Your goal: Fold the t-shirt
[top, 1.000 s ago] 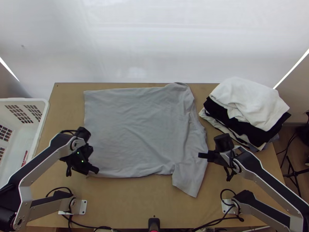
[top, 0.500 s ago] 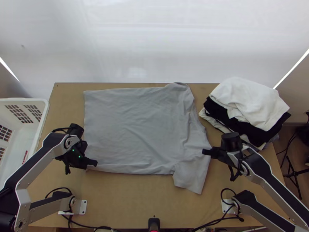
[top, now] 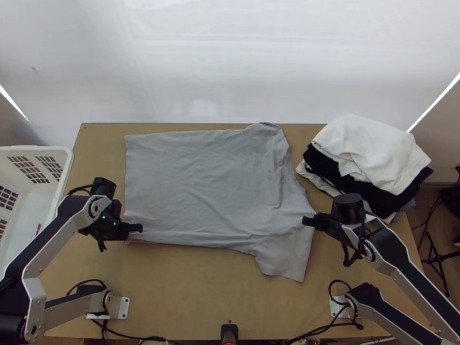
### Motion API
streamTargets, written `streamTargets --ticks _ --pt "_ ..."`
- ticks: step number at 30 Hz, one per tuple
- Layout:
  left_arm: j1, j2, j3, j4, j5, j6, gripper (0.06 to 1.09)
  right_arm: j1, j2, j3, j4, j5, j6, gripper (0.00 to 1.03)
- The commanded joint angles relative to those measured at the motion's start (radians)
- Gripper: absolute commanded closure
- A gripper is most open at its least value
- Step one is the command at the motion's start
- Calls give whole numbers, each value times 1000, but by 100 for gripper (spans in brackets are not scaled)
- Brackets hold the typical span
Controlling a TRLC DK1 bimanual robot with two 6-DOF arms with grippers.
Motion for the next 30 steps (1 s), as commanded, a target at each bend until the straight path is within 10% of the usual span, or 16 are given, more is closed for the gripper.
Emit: streamTargets --ticks 1,20,30 --pt "52 37 25 54 -1 -56 105 0 24 31 31 9 1 100" --pt "65 -11 344 -2 -1 -168 105 -23 147 274 137 27 -49 100" --pt "82 -83 844 114 -7 -302 105 -104 220 760 258 58 -106 100"
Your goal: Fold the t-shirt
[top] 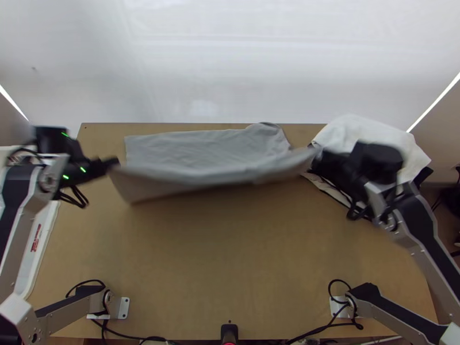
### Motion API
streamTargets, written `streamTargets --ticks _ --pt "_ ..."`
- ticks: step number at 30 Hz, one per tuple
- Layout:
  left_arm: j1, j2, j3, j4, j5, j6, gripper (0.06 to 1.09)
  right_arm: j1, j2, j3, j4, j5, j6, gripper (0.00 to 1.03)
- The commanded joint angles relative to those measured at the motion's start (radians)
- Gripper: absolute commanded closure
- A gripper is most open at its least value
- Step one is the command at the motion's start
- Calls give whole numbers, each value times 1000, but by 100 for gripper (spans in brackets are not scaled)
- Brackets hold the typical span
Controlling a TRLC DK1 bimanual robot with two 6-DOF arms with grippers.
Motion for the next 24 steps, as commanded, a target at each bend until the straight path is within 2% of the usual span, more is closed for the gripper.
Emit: streamTargets --ticks 1,7,11,18,24 --pt "37 -31 300 132 -6 -78 105 -60 64 305 110 12 -44 100" --pt "155 9 444 304 -4 -143 105 -78 151 513 194 12 -99 100" --pt "196 34 557 316 -3 -196 105 -81 165 619 214 16 -94 100" --pt "199 -117 626 319 -4 -230 105 -69 -16 696 203 31 -61 100" --pt "242 -304 625 353 -7 -221 105 -40 -206 759 41 30 -35 100"
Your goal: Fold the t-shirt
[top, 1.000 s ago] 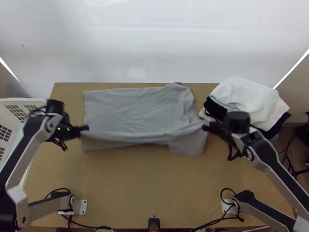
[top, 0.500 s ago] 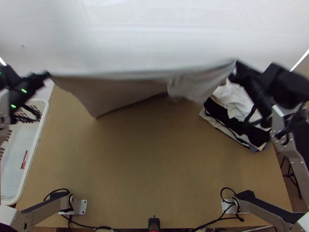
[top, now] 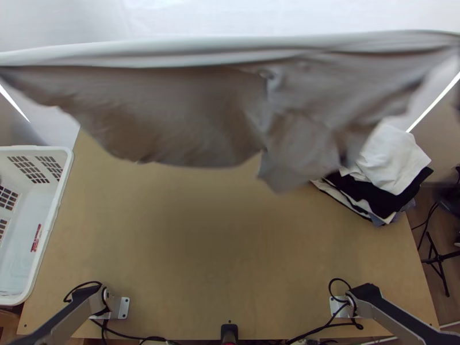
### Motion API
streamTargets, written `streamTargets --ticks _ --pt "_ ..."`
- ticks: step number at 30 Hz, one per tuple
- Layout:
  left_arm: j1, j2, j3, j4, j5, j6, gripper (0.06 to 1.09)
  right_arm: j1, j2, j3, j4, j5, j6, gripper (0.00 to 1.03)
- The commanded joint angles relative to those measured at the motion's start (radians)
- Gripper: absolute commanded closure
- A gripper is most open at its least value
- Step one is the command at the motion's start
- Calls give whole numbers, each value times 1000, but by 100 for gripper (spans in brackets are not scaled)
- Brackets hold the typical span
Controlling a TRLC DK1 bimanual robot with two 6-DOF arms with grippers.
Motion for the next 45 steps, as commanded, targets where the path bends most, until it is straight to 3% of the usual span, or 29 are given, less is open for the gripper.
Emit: streamTargets --ticks 1,10,14,18,25,30,36,45 --pt "36 -193 32 35 -7 -2 105 21 -189 108 -164 4 40 100" --pt "8 -370 -4 -86 0 18 105 19 -355 162 -475 -27 82 100" --pt "-19 -414 -56 -170 0 18 105 19 -390 86 -560 -44 123 100" --pt "-58 -468 -203 -256 0 18 105 19 -462 -147 -561 -47 146 100" --pt "-110 -767 -846 -307 59 163 105 25 -609 -622 -555 -82 155 100" --pt "-128 -905 -1083 -350 76 187 105 53 -675 -866 -528 -85 181 100" --pt "-124 -920 -1228 -299 88 189 105 68 -652 -1004 -440 -84 194 100" --pt "-104 -720 -1323 -40 86 205 105 97 -436 -1036 -236 -84 203 100"
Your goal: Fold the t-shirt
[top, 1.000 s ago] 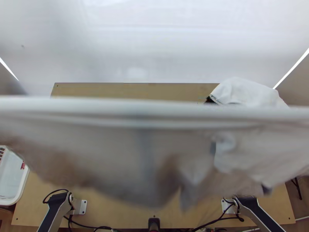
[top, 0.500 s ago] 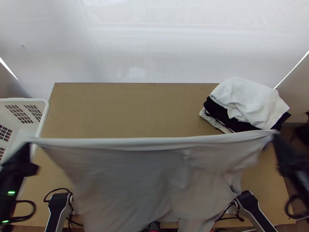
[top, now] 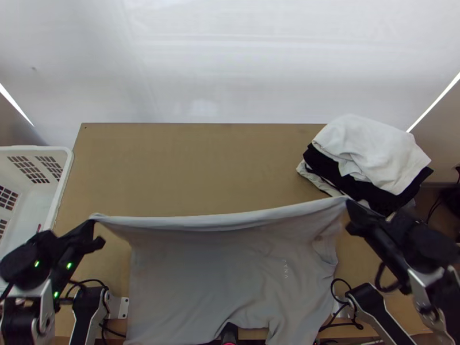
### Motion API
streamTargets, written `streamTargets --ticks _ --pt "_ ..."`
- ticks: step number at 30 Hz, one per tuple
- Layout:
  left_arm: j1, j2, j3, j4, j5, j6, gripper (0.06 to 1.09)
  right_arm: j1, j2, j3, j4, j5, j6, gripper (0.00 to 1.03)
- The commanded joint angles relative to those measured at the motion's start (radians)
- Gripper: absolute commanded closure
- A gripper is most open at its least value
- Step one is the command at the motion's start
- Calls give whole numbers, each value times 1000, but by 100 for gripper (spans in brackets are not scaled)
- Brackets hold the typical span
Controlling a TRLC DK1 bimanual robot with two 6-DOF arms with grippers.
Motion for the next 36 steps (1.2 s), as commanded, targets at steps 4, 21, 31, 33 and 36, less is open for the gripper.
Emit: streamTargets --ticks 4,21,31,33,36 --pt "26 272 -111 273 3 6 105 16 282 -47 219 -3 9 100" --pt "3 1084 150 564 0 -9 105 6 922 220 341 -1 11 100" --pt "23 1408 376 612 -20 0 105 -33 1157 367 403 -1 -50 100" --pt "25 1455 419 612 -25 0 105 -37 1195 395 417 0 -55 100" --pt "29 1513 471 610 -29 -3 105 -53 1252 449 420 0 -56 100"
